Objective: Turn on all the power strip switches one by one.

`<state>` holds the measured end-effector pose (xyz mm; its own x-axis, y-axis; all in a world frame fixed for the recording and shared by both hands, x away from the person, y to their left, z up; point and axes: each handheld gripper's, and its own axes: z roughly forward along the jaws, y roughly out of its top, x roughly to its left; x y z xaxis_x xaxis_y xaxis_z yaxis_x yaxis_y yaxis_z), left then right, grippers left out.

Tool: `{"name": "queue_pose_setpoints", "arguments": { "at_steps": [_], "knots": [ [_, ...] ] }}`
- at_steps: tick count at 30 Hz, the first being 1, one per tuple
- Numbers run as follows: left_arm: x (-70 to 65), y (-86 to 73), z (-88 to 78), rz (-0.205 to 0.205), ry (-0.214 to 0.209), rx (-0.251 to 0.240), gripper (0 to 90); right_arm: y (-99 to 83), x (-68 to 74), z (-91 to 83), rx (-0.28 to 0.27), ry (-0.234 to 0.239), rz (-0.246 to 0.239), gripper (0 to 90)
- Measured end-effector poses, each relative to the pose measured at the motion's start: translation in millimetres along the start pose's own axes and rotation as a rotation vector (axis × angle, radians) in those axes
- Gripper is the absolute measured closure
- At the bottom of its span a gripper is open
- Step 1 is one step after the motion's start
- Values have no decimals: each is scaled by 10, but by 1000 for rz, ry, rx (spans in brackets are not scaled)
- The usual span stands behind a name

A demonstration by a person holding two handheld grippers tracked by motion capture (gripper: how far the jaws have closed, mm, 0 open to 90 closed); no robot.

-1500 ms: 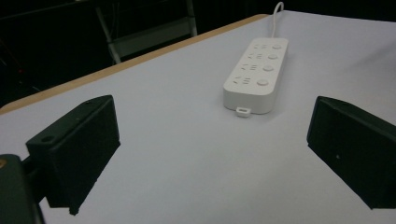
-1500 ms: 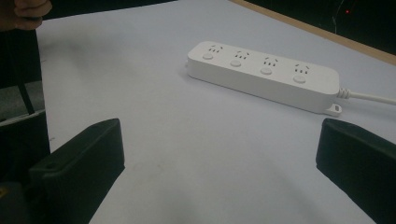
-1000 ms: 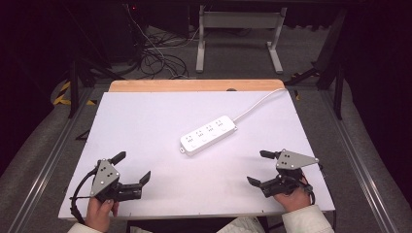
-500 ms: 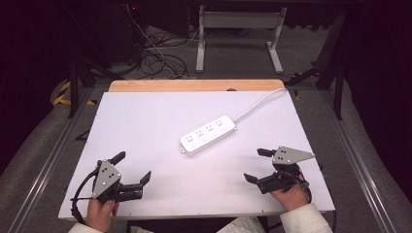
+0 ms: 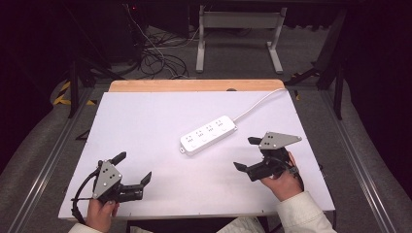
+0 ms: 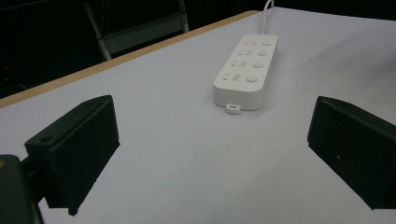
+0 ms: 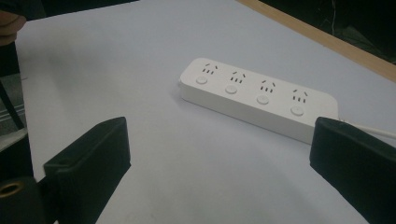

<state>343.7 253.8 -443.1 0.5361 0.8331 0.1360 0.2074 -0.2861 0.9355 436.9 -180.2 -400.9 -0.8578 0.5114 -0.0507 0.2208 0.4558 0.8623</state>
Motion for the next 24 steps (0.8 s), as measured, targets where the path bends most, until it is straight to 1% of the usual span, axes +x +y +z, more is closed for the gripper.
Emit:
{"name": "queue_pose_setpoints", "arguments": {
  "at_steps": [4, 5, 7, 9, 11, 13, 15, 18, 19, 20, 24],
  "knots": [
    [-4, 3, 10, -4, -1, 0, 26, 62, -16, 31, -1, -3, 0, 59],
    [-5, 5, 12, 5, 0, 3, 26, 75, -25, 42, 0, -3, -1, 59],
    [-21, 3, 16, 9, -3, 5, 26, 89, -29, 52, -1, -3, 1, 59],
    [-22, 6, 10, 27, 3, 6, 26, 132, -32, 65, -9, -15, -15, 51],
    [-23, 3, 6, 16, 1, 3, 26, 147, -32, 67, -23, -13, -22, 44],
    [-16, 3, 6, 21, 3, 5, 26, 153, -34, 72, -29, -12, -24, 30],
    [-12, 3, 7, 21, 2, 6, 26, 178, -51, 89, -20, -16, -22, 19],
    [-23, 4, 6, 18, 3, 4, 26, 231, -58, 113, 8, -32, -30, 33],
    [-23, 4, 6, 18, 3, 4, 26, 231, -58, 113, 8, -32, -30, 33],
    [-24, 4, 8, 17, 2, 4, 26, 276, -81, 130, 27, -25, -6, 71],
    [-23, 3, 8, 19, 3, 5, 26, 352, -155, 167, 39, -27, 37, 158]
  ]
}}
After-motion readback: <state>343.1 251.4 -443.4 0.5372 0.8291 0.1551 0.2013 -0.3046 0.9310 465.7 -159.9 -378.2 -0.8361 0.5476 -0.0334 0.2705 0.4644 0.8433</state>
